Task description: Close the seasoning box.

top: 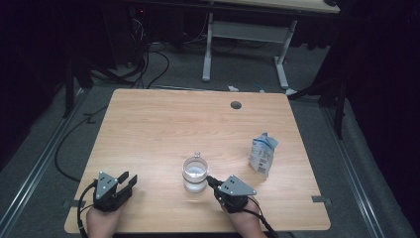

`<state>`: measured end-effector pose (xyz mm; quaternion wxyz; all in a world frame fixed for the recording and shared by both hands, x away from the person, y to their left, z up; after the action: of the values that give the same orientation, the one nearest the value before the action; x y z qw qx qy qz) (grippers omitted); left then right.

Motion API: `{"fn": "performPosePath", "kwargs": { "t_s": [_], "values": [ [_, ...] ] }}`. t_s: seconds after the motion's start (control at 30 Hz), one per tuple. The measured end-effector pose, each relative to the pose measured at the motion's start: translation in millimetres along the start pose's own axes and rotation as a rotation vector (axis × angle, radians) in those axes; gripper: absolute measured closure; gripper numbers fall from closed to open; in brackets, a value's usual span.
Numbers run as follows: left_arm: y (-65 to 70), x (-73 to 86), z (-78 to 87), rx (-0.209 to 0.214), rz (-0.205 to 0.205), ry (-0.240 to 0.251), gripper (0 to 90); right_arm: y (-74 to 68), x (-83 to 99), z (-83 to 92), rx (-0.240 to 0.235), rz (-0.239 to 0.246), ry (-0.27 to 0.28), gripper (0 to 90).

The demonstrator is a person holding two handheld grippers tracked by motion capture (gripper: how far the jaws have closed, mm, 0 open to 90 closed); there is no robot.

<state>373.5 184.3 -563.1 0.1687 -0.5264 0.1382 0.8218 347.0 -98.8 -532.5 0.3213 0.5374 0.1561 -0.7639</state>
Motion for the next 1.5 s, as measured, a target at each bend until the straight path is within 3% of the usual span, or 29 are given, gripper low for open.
{"fn": "performPosePath", "kwargs": {
  "t_s": [0.27, 0.43, 0.67, 0.87, 1.07, 1.2, 1.5],
  "values": [
    [0.2, 0.2, 0.2, 0.001, -0.001, -0.002, 62.8, 0.3, 0.2, 0.0, -0.005, -0.003, 0.002, 90.0],
    [1.0, 0.1, 0.0, 0.003, 0.000, 0.000, 62.8, 9.2, 3.3, 1.0, 0.013, -0.023, -0.001, 83.7],
    [1.9, 0.2, 0.0, 0.007, -0.001, -0.001, 62.8, 46.8, 17.1, 11.7, 0.094, -0.092, -0.018, 69.7],
    [3.8, 0.5, -0.9, 0.012, 0.001, 0.001, 62.8, 84.4, 25.5, 38.2, 0.167, -0.149, 0.003, 64.9],
    [7.1, -0.3, -0.6, 0.019, -0.007, 0.002, 62.5, 109.1, 44.5, 71.1, 0.236, -0.149, -0.011, 63.2],
    [9.7, 1.1, -3.9, 0.022, -0.008, -0.007, 62.4, 113.4, 55.4, 80.4, 0.245, -0.158, -0.026, 62.7],
    [9.0, -1.1, -3.6, 0.021, -0.007, 0.000, 62.4, 109.4, 54.0, 75.2, 0.237, -0.143, -0.027, 62.5]
  ]
}}
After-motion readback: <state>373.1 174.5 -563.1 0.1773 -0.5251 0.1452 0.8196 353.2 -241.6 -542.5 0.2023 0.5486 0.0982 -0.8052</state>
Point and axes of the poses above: each handheld gripper's, and its own axes: z roughly backward along the jaws, x roughly out of its underside, y roughly to its right, the point moved 9 cm from there along -z, roughly forward along the jaws, and after that the axes turned 3 degrees about y, right-handed, at the moved point
